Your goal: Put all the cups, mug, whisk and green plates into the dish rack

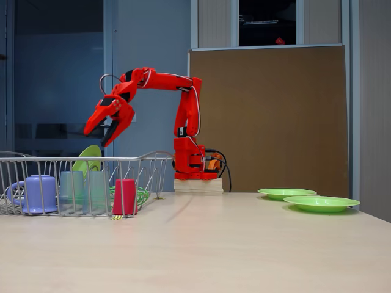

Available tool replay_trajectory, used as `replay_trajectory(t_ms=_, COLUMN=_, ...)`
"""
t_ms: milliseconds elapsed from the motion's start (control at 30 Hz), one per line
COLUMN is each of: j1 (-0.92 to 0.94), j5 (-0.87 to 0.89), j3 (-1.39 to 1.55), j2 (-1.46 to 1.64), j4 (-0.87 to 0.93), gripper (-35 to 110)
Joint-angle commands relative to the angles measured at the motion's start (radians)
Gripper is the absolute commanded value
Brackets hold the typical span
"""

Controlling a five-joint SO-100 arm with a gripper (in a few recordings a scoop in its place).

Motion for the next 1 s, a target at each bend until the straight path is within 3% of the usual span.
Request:
replay_trajectory(t_ms=0, j1=-0.126, j5=-0.055, j3=-0.072, j2=0.106, j4=0.117, gripper=19)
replay_trajectory(t_ms=167, j1=-0.417, j5=0.249, j3=-0.058, j2=0.144, j4=0.21, gripper=18)
replay_trajectory(t_ms=400, j1=-0.885, j5=1.131, j3=0.129, j2=0.141, j4=0.017, gripper=26)
replay_trajectory(t_ms=533, j1=-1.088, j5=1.514, j3=0.167, j2=0.078, j4=-0.141, gripper=27)
replay_trajectory(t_ms=667, j1=-1.239, j5=1.856, j3=0.109, j2=-0.054, j4=-0.178, gripper=23)
replay_trajectory(t_ms=767, j1=-1.322, j5=1.96, j3=0.038, j2=-0.164, j4=-0.196, gripper=23)
replay_trajectory(t_ms=967, j1=-1.414, j5=1.891, j3=-0.029, j2=-0.4, j4=-0.344, gripper=32)
